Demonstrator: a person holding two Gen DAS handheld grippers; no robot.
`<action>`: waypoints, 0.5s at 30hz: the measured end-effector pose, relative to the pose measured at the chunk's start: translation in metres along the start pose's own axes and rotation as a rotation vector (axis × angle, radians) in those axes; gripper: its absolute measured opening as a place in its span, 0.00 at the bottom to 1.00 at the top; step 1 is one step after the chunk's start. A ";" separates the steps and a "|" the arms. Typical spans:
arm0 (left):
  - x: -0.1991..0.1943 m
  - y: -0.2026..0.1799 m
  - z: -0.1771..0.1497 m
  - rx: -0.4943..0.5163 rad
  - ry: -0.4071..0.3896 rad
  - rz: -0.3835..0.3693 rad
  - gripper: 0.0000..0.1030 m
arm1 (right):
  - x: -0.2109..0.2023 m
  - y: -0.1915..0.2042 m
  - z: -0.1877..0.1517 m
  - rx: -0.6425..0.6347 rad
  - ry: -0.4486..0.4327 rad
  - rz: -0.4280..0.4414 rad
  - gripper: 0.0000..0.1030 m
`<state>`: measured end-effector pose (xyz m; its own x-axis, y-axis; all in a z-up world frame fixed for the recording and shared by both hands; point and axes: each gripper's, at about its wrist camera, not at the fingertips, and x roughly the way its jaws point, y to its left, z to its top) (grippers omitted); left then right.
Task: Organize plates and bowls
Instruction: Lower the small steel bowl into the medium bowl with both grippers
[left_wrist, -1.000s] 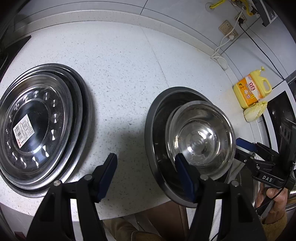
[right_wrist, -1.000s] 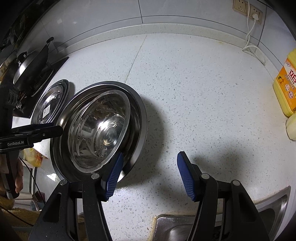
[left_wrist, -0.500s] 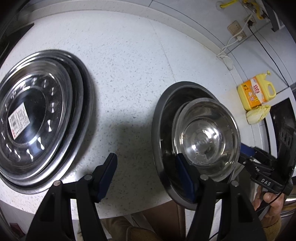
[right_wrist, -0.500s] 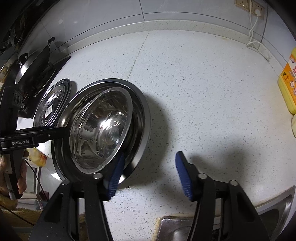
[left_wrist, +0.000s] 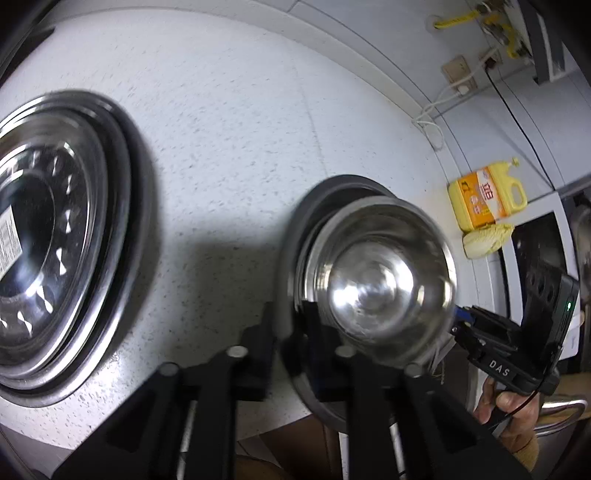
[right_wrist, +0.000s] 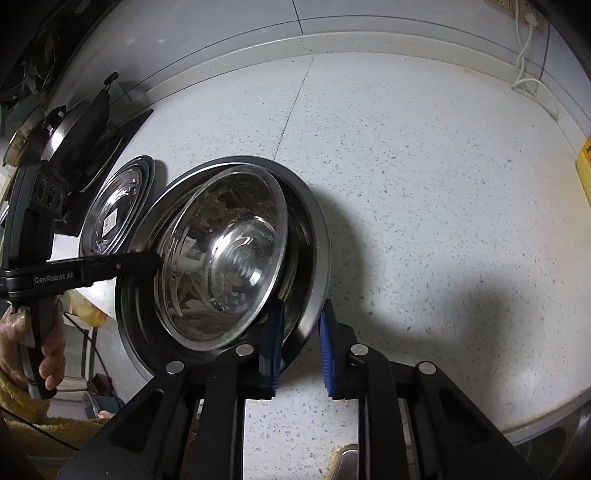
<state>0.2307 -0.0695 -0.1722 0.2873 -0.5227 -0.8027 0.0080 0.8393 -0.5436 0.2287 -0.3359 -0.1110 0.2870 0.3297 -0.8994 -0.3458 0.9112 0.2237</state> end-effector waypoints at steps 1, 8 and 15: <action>0.000 0.001 0.000 -0.002 0.000 -0.004 0.11 | -0.001 -0.001 -0.001 0.001 -0.001 -0.003 0.16; -0.015 -0.008 0.006 0.040 -0.045 -0.016 0.11 | -0.004 0.001 0.003 0.006 0.000 -0.025 0.16; -0.072 0.005 0.029 0.036 -0.125 -0.054 0.12 | -0.024 0.021 0.021 0.000 -0.041 -0.025 0.16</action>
<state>0.2382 -0.0230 -0.1104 0.4030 -0.5459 -0.7345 0.0600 0.8166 -0.5740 0.2338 -0.3197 -0.0772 0.3319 0.3165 -0.8886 -0.3382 0.9193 0.2012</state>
